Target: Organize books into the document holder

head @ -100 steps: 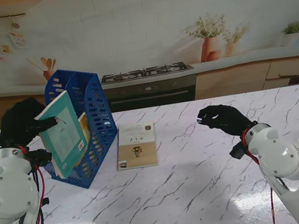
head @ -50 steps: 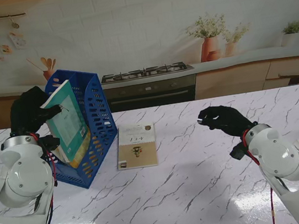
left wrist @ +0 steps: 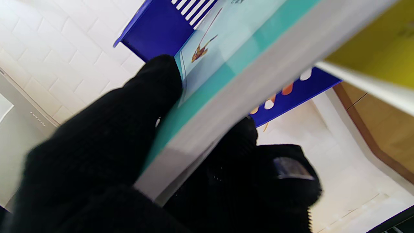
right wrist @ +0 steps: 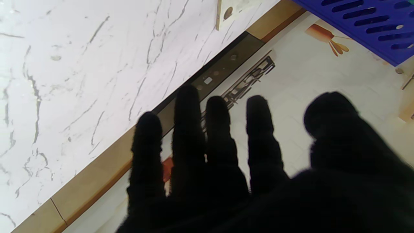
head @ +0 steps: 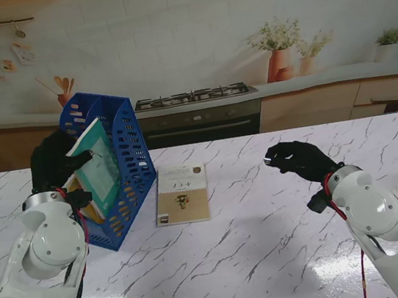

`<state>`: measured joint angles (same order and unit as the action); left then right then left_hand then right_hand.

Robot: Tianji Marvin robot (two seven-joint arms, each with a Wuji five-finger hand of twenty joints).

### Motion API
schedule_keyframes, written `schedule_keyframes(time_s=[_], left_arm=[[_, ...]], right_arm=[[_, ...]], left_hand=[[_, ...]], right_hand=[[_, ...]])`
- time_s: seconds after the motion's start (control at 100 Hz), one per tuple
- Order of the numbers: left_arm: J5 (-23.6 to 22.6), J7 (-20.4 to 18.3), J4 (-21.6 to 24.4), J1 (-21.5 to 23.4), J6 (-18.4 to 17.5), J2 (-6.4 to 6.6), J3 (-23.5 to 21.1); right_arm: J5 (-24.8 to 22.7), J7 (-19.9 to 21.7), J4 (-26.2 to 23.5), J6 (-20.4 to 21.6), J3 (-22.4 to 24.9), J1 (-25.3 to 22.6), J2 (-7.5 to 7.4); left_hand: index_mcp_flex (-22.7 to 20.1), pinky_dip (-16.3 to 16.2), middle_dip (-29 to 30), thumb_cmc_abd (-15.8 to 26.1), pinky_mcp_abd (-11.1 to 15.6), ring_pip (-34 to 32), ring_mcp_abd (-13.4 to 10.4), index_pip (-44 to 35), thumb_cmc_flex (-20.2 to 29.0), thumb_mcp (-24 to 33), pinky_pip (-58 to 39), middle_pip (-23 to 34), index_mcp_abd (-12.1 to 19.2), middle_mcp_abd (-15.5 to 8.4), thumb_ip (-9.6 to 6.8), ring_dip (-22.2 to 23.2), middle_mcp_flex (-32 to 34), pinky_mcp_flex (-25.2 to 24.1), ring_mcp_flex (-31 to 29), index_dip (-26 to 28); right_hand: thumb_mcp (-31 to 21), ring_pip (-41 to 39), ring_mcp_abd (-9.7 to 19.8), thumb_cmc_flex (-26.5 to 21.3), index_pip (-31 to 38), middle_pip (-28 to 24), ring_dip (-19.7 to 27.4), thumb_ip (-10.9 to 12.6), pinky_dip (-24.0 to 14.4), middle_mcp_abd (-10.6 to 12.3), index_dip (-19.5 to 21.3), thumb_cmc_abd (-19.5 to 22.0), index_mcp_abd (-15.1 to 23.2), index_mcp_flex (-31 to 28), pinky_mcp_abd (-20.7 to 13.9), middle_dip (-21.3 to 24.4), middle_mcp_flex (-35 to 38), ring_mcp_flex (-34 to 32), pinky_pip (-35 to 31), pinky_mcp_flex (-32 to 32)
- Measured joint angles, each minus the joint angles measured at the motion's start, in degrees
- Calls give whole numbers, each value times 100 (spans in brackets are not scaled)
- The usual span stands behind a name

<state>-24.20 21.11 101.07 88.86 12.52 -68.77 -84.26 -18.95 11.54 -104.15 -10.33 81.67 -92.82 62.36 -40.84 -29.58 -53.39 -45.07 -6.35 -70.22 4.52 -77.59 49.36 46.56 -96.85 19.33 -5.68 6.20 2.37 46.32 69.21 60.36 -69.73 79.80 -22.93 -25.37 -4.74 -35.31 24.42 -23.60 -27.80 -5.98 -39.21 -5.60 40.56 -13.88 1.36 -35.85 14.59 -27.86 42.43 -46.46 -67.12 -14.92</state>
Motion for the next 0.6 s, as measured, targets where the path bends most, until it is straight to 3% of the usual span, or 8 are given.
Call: schedule_keyframes(time_s=[0.6], left_arm=[[20,311,-365,172,-251,-68,208]], right_arm=[[31,-84,26,-26,5,-9,23]], left_hand=[[-3,1,-16,0,11,-20,-19,-23,-8,1,0,-26,171,-50,0,0,0,0,-1,8]], right_hand=[[18,0,0,0,-1,0,0,119,0,-4,1,0,0,0,0,0,0,-60,-5,-42]])
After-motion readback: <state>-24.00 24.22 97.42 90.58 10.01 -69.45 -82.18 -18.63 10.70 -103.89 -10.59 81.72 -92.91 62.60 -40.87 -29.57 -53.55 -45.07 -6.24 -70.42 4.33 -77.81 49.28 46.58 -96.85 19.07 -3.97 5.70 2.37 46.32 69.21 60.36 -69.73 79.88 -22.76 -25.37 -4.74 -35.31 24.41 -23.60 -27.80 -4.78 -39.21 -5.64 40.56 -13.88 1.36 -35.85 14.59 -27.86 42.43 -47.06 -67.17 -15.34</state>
